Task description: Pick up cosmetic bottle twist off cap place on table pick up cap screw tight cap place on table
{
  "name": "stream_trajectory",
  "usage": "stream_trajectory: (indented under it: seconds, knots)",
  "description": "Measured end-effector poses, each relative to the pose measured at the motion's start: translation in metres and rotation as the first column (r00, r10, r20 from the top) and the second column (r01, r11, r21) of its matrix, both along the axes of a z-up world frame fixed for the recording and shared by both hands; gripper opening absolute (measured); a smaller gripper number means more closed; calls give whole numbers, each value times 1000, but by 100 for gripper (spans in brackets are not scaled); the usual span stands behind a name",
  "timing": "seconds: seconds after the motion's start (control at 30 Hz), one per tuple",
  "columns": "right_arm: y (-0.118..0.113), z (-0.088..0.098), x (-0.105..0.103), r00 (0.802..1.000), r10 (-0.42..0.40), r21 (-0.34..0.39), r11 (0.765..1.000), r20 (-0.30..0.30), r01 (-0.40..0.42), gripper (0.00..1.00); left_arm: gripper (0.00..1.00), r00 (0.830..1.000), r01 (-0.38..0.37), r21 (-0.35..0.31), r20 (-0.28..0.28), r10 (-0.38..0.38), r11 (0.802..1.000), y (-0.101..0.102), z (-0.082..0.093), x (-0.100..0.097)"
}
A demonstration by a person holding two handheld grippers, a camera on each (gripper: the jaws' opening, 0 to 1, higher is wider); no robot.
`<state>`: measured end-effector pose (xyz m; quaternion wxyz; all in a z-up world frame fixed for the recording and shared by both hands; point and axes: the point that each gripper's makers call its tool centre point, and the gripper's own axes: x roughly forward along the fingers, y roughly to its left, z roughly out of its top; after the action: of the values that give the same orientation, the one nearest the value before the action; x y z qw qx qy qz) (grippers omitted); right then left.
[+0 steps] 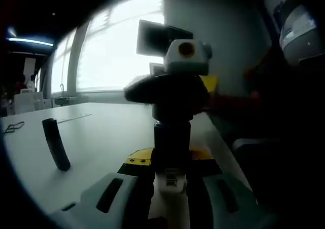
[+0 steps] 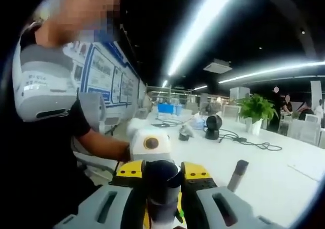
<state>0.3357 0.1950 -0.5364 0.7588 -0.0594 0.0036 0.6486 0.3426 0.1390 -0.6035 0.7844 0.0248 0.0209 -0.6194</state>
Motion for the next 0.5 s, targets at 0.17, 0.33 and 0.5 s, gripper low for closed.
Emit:
stream_trajectory:
  seconds: [0.17,0.33,0.5]
  knots:
    - [-2,0,1,999,-48,12,999,-22,48,20,14,1000,0,0,-3,0,1000,0,0,0]
    - [-4,-1,6,993,-113,10,993,-33,114,20,14,1000,-1,1,-1,1,1000,-1,0,0]
    - [-5,-1,12,982,-179,21,983,-56,180,19,14,1000,-20,1,-9,20,1000,0,0,4]
